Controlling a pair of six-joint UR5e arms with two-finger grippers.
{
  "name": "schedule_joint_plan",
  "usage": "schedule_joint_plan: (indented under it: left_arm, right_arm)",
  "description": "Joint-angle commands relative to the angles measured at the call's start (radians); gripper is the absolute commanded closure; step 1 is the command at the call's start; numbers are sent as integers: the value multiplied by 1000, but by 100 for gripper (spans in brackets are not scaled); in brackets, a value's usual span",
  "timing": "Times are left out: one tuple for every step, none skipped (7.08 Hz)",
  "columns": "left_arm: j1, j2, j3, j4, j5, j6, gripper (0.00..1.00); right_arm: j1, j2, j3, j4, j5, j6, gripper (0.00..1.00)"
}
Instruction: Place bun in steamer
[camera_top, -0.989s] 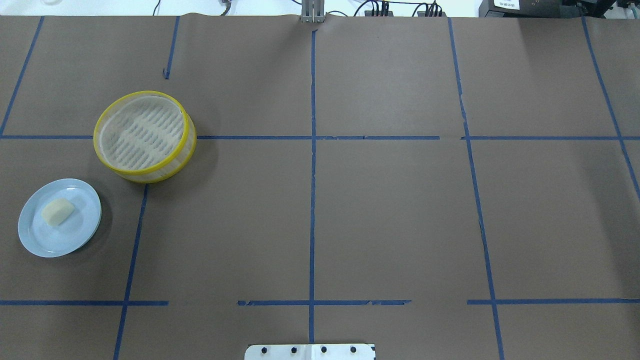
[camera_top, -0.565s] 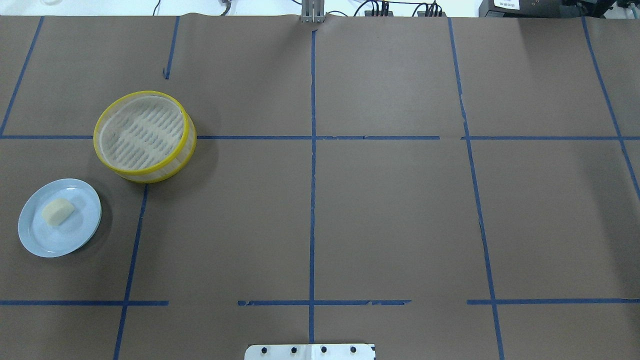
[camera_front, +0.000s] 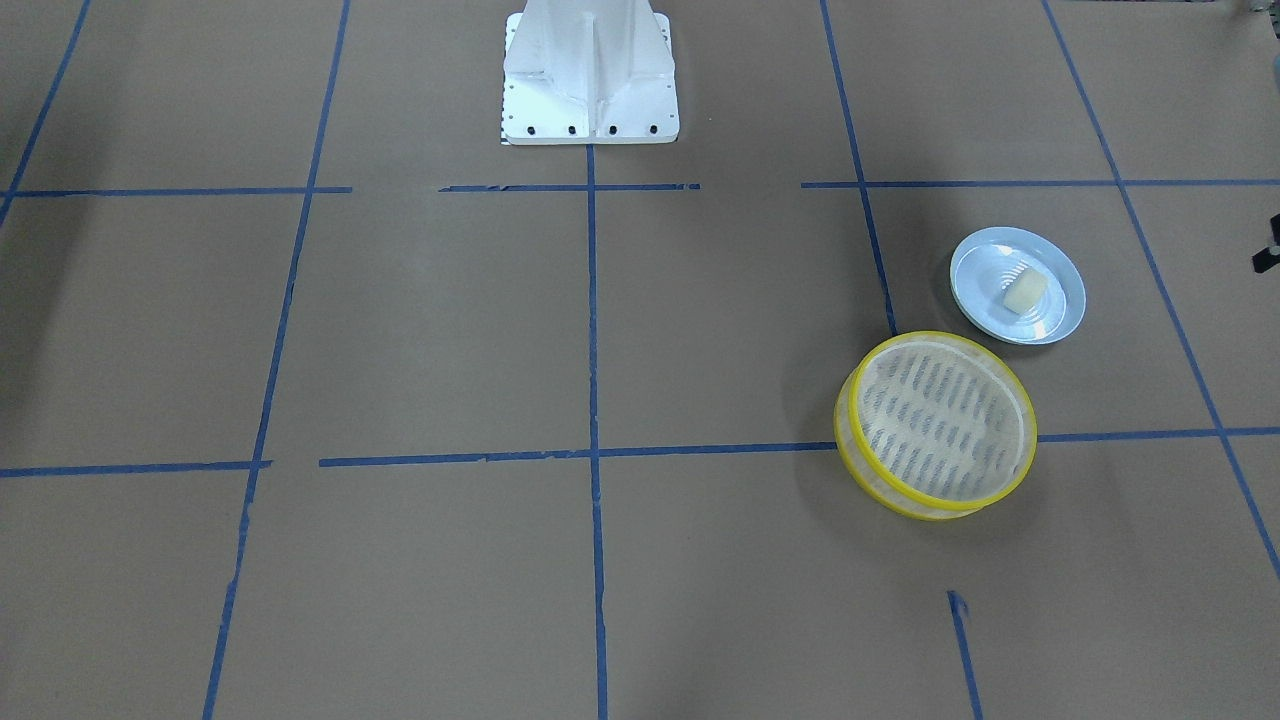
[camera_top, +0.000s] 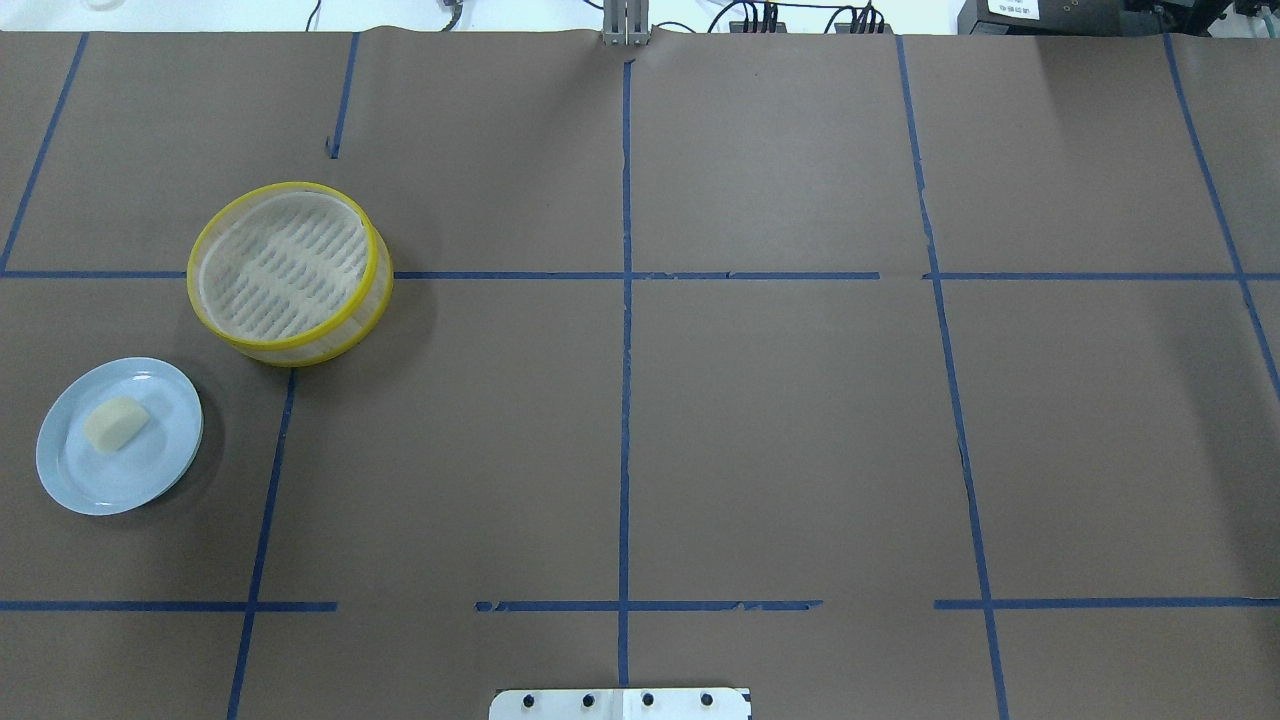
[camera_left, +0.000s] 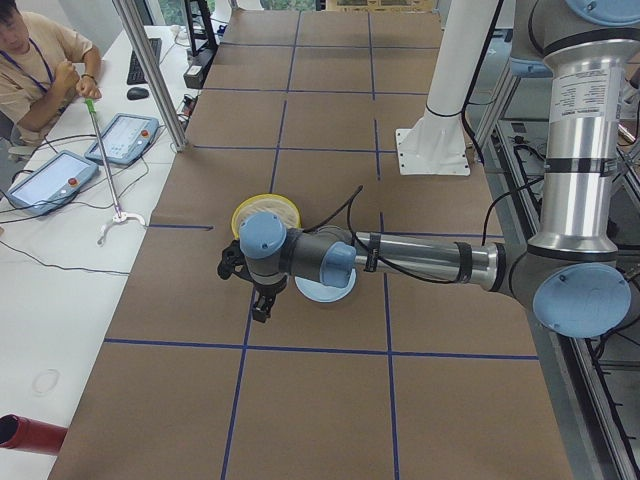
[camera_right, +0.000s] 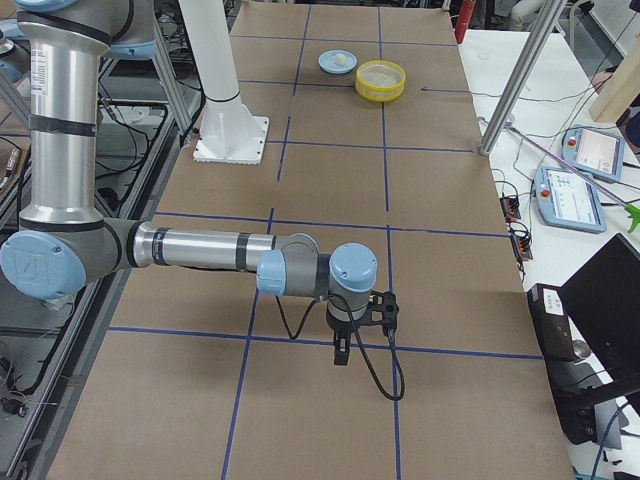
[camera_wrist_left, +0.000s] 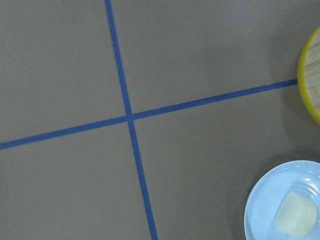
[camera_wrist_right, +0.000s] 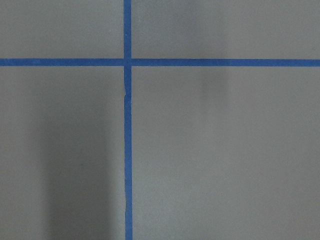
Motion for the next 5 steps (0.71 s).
schedule_joint_plan:
  left_arm:
    - [187, -8, -10, -164, 108, -89, 0]
    - [241, 0, -7, -200, 138, -95, 0]
    - [337, 0, -9, -205, 167, -177, 0]
    - [417, 0, -40, -206, 264, -228, 0]
    - [436, 1, -44, -217, 264, -235, 0]
  right_arm:
    - [0, 0, 0, 0, 0, 0, 0]
    - [0, 0, 0, 0, 0, 0, 0]
    - [0, 0, 0, 0, 0, 0, 0]
    - [0, 0, 0, 0, 0, 0, 0]
    - [0, 0, 0, 0, 0, 0, 0]
